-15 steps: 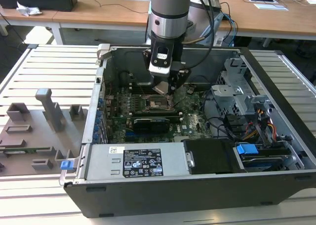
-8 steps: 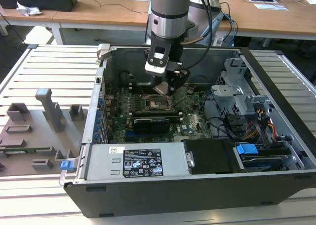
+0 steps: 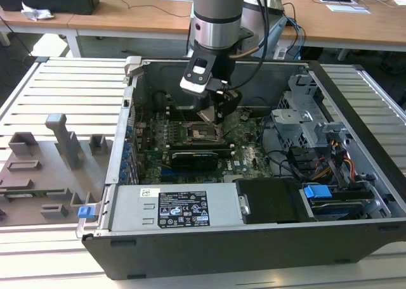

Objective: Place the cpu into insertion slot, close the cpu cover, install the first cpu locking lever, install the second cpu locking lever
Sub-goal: 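Place the cpu into insertion slot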

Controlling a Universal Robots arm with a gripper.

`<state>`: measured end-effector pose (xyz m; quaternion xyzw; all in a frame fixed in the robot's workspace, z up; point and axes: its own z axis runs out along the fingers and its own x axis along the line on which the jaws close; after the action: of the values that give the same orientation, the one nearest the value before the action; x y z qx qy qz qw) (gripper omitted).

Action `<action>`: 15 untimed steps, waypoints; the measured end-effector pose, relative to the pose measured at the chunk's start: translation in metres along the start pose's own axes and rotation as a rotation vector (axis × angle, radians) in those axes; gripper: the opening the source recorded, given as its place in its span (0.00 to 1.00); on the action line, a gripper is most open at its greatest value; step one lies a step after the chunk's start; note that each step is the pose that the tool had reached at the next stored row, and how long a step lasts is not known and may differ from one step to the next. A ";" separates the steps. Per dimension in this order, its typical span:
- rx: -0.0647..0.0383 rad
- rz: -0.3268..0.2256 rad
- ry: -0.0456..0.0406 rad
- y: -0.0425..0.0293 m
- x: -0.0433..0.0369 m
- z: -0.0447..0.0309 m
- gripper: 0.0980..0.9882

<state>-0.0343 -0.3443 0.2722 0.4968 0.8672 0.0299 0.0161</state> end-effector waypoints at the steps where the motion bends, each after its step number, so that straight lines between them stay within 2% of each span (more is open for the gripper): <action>1: 0.000 0.018 -0.0019 0.0000 0.0000 0.0000 0.50; 6: 0.002 0.101 -0.0112 0.0000 0.0000 0.0002 0.50; 15: 0.005 0.196 -0.0218 0.0000 0.0000 0.0003 0.50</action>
<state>-0.0343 -0.3443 0.2718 0.5797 0.8142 0.0239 0.0213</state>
